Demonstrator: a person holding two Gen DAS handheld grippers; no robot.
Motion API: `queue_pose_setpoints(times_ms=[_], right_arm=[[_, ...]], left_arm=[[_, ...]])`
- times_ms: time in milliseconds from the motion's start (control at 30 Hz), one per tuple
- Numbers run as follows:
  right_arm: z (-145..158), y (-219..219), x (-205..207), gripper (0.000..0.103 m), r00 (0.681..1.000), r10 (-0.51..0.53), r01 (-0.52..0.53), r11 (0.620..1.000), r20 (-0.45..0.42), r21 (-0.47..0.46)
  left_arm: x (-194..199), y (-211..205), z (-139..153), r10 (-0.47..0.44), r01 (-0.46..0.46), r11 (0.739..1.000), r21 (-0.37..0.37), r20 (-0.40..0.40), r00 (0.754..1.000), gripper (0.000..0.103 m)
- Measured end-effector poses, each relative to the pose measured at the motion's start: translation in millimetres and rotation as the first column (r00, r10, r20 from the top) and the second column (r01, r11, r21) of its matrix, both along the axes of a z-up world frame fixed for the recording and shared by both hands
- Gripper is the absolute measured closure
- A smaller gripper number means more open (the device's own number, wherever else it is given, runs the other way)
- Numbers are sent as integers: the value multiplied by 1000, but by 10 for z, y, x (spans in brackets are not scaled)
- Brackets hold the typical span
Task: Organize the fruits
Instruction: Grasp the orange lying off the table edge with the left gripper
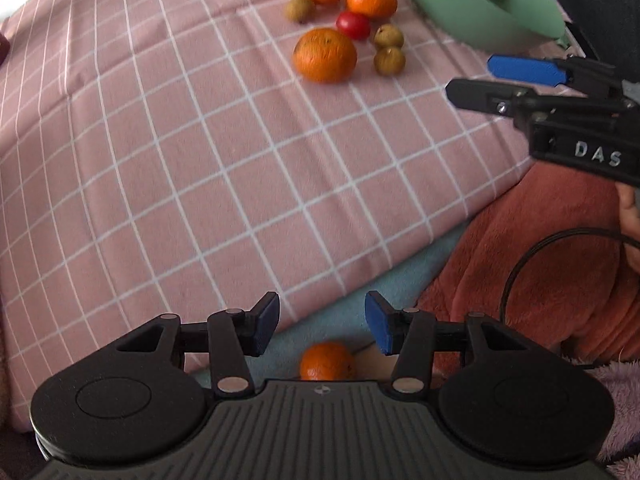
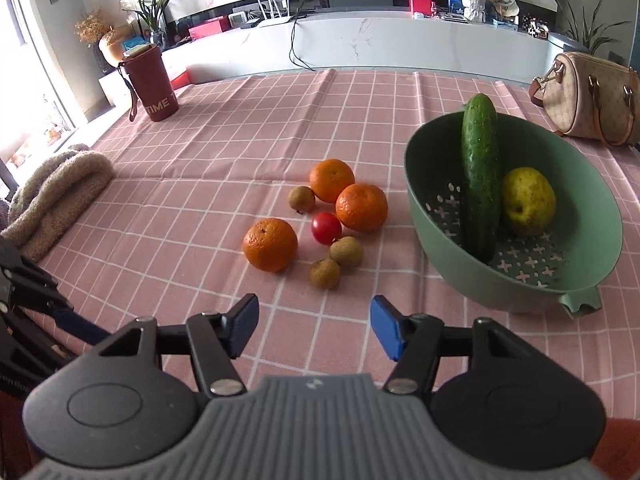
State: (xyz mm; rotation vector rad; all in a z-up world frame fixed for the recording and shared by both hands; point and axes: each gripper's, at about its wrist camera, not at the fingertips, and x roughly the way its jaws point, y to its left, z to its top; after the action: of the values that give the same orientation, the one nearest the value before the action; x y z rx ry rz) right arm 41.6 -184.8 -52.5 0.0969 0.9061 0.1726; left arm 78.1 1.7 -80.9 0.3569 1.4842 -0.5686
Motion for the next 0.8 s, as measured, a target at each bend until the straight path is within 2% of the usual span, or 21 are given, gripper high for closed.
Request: queue_pose_setpoints(times_ms=[133, 433, 600, 733, 800], right_arm=[[7, -32, -22, 44, 1000, -4, 4, 1000, 8, 14], [-6, -35, -37, 40, 1000, 15, -15, 1000, 13, 20], [-10, -27, -40, 39, 1000, 18, -19, 1000, 14, 15], [-9, -31, -45, 38, 1000, 19, -19, 1000, 15, 14], [-8, -29, -47, 38, 1000, 20, -20, 1000, 15, 11]], left_arm=[[-74, -11, -178, 11, -7, 998, 64, -65, 998, 44], [-363, -38, -552, -18, 42, 984, 171, -136, 991, 44], [-526, -13, -751, -24, 52, 980, 192, -146, 989, 44], [-621, 23, -853, -21, 48, 983, 180, -150, 988, 55], [-673, 38, -862, -30, 55, 982, 179, -141, 990, 56]])
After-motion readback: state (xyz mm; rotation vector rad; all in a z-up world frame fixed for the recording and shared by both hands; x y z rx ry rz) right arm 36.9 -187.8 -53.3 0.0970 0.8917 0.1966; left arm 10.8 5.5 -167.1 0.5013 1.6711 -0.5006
